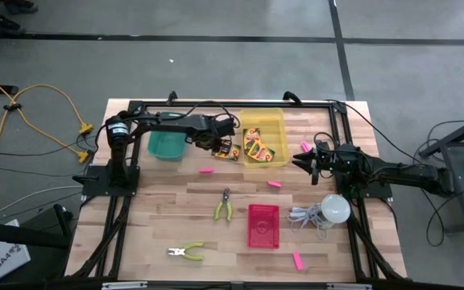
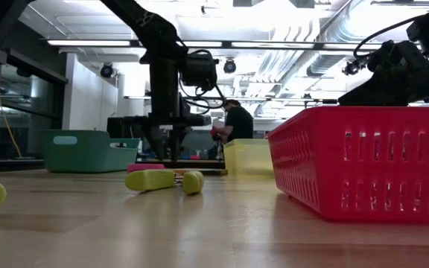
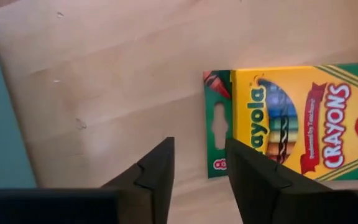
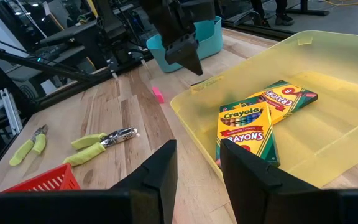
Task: Pick & Place School Supplies
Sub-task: Put the crayon box into the yellow bin
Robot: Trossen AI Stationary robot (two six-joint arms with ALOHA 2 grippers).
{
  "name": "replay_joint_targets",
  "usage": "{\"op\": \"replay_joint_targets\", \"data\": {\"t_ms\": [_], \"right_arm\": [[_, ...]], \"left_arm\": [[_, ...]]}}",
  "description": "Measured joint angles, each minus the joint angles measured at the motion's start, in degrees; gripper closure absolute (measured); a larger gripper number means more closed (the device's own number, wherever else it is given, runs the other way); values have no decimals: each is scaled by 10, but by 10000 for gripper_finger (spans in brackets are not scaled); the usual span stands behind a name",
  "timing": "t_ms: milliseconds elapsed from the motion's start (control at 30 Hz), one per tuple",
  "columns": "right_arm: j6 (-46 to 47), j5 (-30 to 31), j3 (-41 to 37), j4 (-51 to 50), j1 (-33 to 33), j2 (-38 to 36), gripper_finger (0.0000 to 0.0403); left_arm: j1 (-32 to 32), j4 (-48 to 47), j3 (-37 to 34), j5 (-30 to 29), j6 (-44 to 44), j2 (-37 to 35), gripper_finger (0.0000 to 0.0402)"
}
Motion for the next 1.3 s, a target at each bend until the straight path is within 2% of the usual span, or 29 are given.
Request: {"op": "replay_joint_targets", "data": {"t_ms": [267,1033,1300], "right_arm": [[0,0,0,0,0,0,292],[0,0,0,0,0,0,292],[0,0,0,0,0,0,292]], "left_arm": [[0,47,-35,9,-6,0,248],[10,80,-38,3,12,17,247],[12,80,-38,7,12,17,267]]}}
